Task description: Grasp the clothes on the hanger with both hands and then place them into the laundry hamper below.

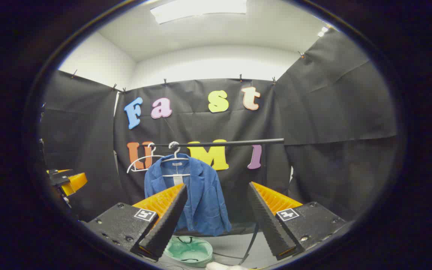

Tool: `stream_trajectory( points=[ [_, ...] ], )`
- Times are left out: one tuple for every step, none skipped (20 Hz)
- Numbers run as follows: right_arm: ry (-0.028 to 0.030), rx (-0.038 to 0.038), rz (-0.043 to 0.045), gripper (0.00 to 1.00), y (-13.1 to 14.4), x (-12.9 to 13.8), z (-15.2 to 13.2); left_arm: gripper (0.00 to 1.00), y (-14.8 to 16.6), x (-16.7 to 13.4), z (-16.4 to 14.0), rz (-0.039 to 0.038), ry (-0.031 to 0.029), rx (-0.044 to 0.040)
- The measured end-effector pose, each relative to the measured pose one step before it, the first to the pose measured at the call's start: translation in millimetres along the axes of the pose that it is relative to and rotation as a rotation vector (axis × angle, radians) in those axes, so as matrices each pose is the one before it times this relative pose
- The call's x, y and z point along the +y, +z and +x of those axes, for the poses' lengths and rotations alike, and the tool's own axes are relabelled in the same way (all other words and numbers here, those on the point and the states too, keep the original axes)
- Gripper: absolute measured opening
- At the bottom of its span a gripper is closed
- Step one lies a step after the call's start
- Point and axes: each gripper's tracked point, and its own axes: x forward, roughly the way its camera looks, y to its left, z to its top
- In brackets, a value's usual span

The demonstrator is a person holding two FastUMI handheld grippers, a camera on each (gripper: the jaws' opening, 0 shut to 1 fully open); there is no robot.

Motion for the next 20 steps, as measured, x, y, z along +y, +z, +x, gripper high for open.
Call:
stream_trajectory(
  points=[
    [-0.00363,0.00399,0.00062,1.0,0.03,0.41,2.11,1.0,1.25,-0.15,0.98,0.00058,-0.00169,-0.00336],
    [-0.00065,0.00344,-0.00127,1.0,-0.56,1.6,1.02,1.0,-0.1,2.13,1.89,0.00271,0.00374,-0.00166],
    [-0.00287,0.00614,-0.0042,1.0,-0.59,0.42,2.1,0.96,0.1,2.28,0.77,0.00224,0.00734,0.00073],
    [-0.00242,0.00922,-0.00617,1.0,-3.11,-0.03,2.19,1.0,-1.69,0.78,2.21,-0.0025,0.00191,0.00495],
    [-0.00074,0.00237,-0.00415,1.0,-0.43,0.46,1.47,1.0,-1.3,-1.71,2.18,-0.00167,-0.00484,0.00263],
    [-0.00103,0.00095,-0.00363,1.0,-0.17,0.86,0.45,1.0,-0.05,-1.9,1.03,0.00393,-0.00657,0.00228],
    [-0.0023,0.00004,-0.00371,1.0,0.4,0.48,2.18,1.0,-1.08,0.01,1.61,0.00612,-0.00174,0.00183],
    [-0.00421,0.00214,-0.0022,1.0,-1.93,-1.12,1.75,1.0,-0.72,0.12,1.25,0.00526,-0.00037,0.0016],
    [-0.00044,0.00032,-0.00268,1.0,-0.13,0.58,1.44,0.96,-0.86,-0.06,1.39,-0.00272,-0.0033,0.00304],
    [0.00303,0.00004,-0.00373,1.0,-0.5,2.65,-0.06,0.96,-0.91,-0.25,1.62,-0.00867,-0.00229,0.00401],
    [-0.00093,-0.00294,-0.00836,1.0,0.74,1.37,1.17,1.0,-1.4,0.27,1.81,-0.00885,-0.00297,0.0041],
    [-0.00307,-0.00446,-0.00885,1.0,0.11,0.04,1.12,1.0,-0.78,-0.2,1.67,-0.00638,0.00009,0.00638],
    [-0.00348,-0.00189,-0.00634,1.0,0.69,0.2,1.88,1.0,-1.4,1.51,1.1,-0.00393,0.00225,0.00355],
    [0.0025,0.00269,-0.00266,1.0,-2.01,1.21,2.27,1.0,-0.13,0.48,0.86,0.00107,0.00012,0.00091],
    [0.00465,0.00503,0.0002,1.0,-1.67,1.42,2.41,0.96,-0.4,0.19,0.84,0.00416,0.00199,0.00225],
    [0.00274,0.00413,0.00081,1.0,-0.35,1.8,1.2,0.92,0.15,0.94,2.4,0.00522,0.00141,0.00011],
    [0.00113,0.00434,-0.00034,1.0,-1.36,-0.16,2.59,0.92,-1.33,0.45,1.54,0.00237,0.00272,0.00264],
    [0.00113,0.00466,-0.00103,1.0,-2.71,0.01,4.1,1.0,-2.09,-0.63,2.39,-0.00269,0.00043,0.0056],
    [0.00279,0.00456,-0.00305,1.0,-2.21,0.52,3.85,1.0,-1.28,-0.6,2.24,-0.00384,0.00058,0.00459],
    [0.00242,0.0047,-0.00436,1.0,-2.69,-0.23,3.34,1.0,-1.48,-2.36,1.79,-0.00377,0.00171,0.00607]
  ],
)
